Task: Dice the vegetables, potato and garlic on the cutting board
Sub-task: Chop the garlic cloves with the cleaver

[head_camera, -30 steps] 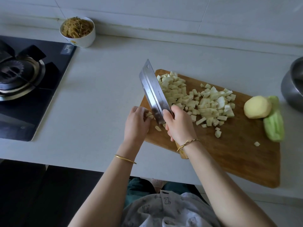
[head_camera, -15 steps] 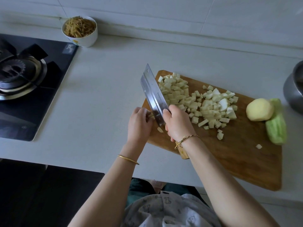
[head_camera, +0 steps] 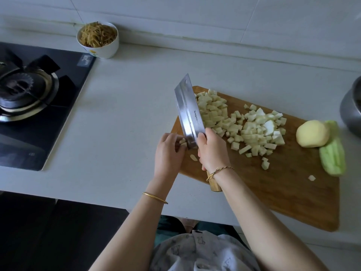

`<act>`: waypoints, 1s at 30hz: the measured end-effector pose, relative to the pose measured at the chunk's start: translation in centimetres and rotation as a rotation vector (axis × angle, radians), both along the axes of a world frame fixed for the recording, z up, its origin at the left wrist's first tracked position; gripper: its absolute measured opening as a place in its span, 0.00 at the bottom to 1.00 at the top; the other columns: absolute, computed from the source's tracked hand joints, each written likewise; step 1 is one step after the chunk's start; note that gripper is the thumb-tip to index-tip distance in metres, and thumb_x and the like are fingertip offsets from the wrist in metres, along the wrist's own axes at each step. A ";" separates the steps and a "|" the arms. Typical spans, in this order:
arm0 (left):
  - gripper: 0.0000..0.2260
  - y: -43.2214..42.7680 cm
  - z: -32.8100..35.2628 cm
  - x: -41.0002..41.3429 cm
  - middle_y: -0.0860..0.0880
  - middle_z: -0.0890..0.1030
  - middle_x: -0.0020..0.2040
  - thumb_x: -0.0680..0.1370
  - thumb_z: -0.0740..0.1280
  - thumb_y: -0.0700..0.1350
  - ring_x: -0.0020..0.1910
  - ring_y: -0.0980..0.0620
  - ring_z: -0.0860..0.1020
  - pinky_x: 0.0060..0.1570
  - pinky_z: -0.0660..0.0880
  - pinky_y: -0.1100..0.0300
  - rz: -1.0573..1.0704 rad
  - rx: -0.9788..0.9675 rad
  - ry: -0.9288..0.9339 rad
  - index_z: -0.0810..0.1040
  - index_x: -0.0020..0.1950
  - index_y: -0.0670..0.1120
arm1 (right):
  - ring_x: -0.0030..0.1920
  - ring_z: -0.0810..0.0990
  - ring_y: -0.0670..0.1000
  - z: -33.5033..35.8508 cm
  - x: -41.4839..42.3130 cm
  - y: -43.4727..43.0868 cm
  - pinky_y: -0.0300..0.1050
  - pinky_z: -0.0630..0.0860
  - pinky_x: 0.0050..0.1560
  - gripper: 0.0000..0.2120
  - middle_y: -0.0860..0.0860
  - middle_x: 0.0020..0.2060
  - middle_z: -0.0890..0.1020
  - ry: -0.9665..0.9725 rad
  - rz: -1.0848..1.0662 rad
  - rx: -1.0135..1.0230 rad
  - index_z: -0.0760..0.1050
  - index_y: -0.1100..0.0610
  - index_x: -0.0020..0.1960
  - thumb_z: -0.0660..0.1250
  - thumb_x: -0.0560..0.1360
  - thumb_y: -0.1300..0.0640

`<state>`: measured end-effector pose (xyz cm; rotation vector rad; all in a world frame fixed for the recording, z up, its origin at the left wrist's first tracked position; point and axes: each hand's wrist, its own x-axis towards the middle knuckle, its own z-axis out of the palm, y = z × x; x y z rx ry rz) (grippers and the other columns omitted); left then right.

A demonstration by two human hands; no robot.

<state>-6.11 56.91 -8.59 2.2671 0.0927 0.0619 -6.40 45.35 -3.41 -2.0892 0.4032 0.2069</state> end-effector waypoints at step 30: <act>0.03 0.2 -0.4 0.1 0.50 0.76 0.48 0.74 0.69 0.35 0.42 0.52 0.75 0.38 0.68 0.74 0.036 -0.028 0.025 0.78 0.46 0.41 | 0.30 0.70 0.54 0.5 0.4 1.2 0.59 0.80 0.36 0.13 0.51 0.30 0.71 0.014 0.031 -0.075 0.63 0.56 0.37 0.53 0.80 0.56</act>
